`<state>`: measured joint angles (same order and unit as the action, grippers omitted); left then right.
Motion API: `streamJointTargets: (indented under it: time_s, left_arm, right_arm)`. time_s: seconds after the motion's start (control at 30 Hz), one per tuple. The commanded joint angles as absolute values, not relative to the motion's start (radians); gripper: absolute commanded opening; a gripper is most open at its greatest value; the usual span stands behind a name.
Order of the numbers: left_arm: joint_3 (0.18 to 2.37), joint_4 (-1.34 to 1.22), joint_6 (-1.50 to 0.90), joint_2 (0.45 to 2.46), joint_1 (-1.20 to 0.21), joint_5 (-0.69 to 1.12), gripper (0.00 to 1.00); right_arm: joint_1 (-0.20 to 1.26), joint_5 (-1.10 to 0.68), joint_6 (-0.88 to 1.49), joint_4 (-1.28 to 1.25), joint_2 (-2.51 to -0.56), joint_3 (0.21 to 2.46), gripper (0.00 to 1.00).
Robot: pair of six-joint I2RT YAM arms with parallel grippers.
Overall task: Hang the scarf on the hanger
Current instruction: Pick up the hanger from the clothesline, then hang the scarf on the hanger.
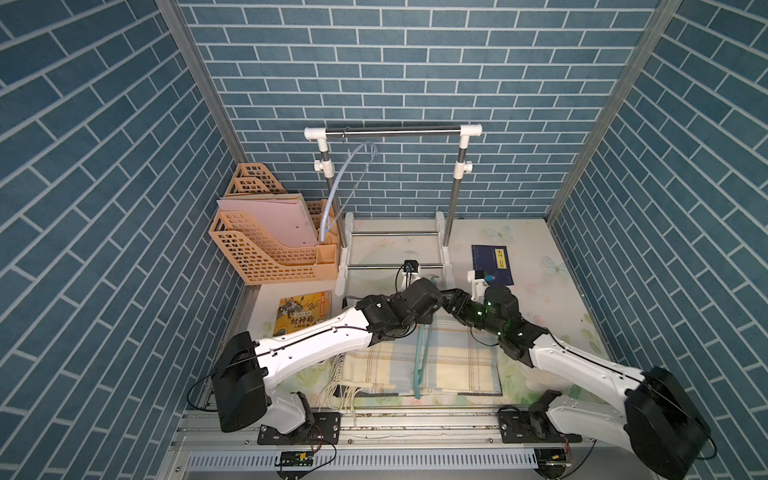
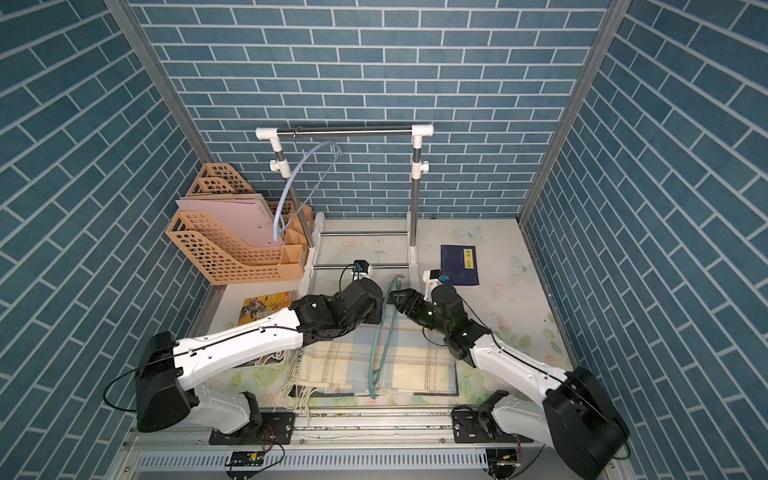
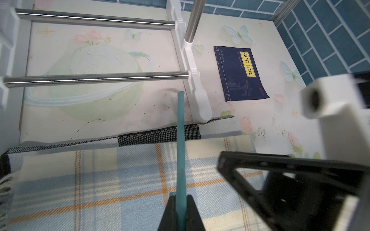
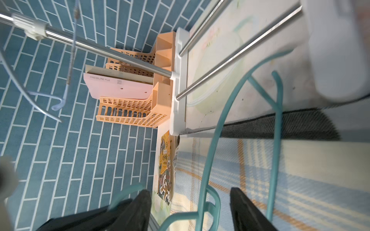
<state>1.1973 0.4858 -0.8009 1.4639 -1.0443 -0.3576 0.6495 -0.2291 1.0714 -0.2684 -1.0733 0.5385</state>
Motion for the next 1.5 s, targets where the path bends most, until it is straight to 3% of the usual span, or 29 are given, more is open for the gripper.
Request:
streamJointTargets:
  time_s: [0.0, 0.13, 0.27, 0.53, 0.93, 1.27, 1.47]
  left_arm:
    - [1.225, 0.541, -0.891, 1.451, -1.055, -0.386, 0.00]
    - [1.274, 0.593, -0.968, 1.503, -1.063, -0.377, 0.00]
    - [1.299, 0.591, -0.991, 1.547, -1.065, -0.347, 0.00]
    - [1.290, 0.595, -0.980, 1.561, -1.065, -0.347, 0.00]
    - [1.272, 0.603, -0.953, 1.541, -1.065, -0.349, 0.00]
    - [1.274, 0.619, -0.945, 1.532, -1.065, -0.353, 0.00]
    - [1.292, 0.661, -0.938, 1.518, -1.065, -0.379, 0.00]
  right_arm:
    - [0.614, -0.112, 0.838, 0.140, -0.923, 0.589, 0.69]
    - [0.587, 0.052, 0.789, 0.432, -0.806, 0.568, 0.66]
    - [0.556, 0.064, 0.813, 0.527, -0.772, 0.507, 0.64]
    - [0.514, -0.034, 0.866, 0.447, -0.805, 0.360, 0.54]
    - [0.512, 0.003, 0.858, 0.422, -0.831, 0.322, 0.52]
    - [0.514, -0.010, 0.859, 0.441, -0.761, 0.336, 0.09]
    - [0.514, -0.034, 0.866, 0.486, -0.726, 0.390, 0.04]
